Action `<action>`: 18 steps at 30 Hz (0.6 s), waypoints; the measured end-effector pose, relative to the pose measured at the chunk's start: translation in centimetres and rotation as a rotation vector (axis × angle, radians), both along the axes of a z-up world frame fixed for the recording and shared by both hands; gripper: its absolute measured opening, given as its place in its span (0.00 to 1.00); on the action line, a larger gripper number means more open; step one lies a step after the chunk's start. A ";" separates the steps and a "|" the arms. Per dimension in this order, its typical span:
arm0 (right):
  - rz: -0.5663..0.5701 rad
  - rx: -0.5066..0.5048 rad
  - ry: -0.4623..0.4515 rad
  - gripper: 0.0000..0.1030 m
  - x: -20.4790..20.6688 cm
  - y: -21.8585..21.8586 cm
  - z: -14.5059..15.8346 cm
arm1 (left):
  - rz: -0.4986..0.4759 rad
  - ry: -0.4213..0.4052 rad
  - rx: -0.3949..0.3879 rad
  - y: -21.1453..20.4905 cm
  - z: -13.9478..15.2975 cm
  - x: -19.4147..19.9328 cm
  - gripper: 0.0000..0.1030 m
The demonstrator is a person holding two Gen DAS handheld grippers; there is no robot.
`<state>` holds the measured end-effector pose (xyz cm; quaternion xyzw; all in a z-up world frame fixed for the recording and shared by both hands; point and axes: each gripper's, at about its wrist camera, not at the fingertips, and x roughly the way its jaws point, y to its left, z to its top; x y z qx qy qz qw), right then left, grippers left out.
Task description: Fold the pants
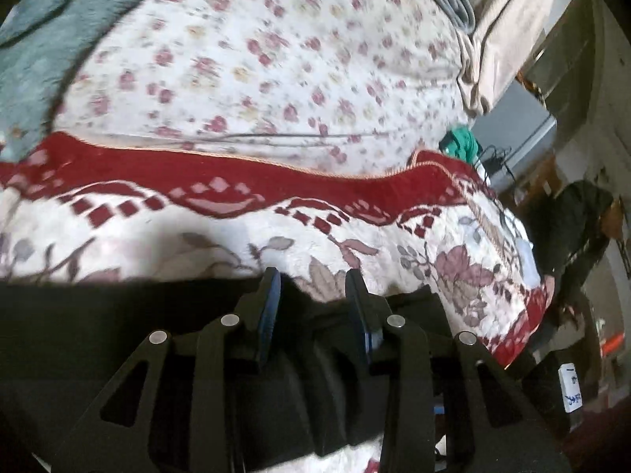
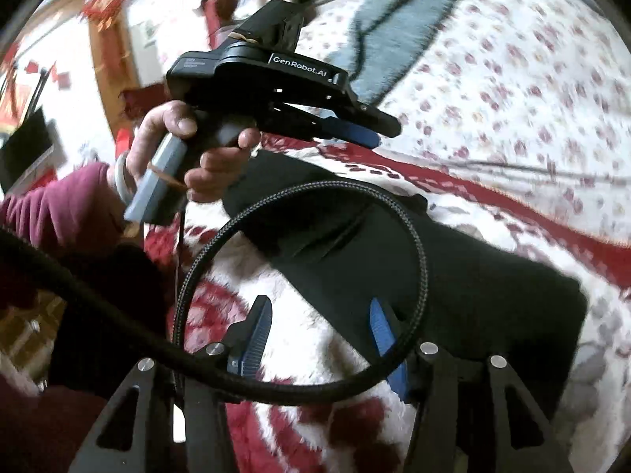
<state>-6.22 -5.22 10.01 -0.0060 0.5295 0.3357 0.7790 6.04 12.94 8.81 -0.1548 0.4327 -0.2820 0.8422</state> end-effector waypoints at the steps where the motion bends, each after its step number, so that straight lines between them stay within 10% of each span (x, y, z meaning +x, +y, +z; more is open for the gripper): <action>1: 0.004 -0.009 -0.012 0.48 -0.1 -0.3 0.5 | 0.013 -0.001 0.002 0.3 0.1 -0.7 0.38; 12: -0.487 0.058 0.150 0.49 2.8 -13.0 1.2 | -0.030 0.019 -0.007 -3.3 -1.0 -6.3 0.48; 18: -0.493 0.003 0.141 0.49 5.0 -12.5 0.8 | -0.009 0.063 -0.038 -5.1 -2.6 -6.6 0.48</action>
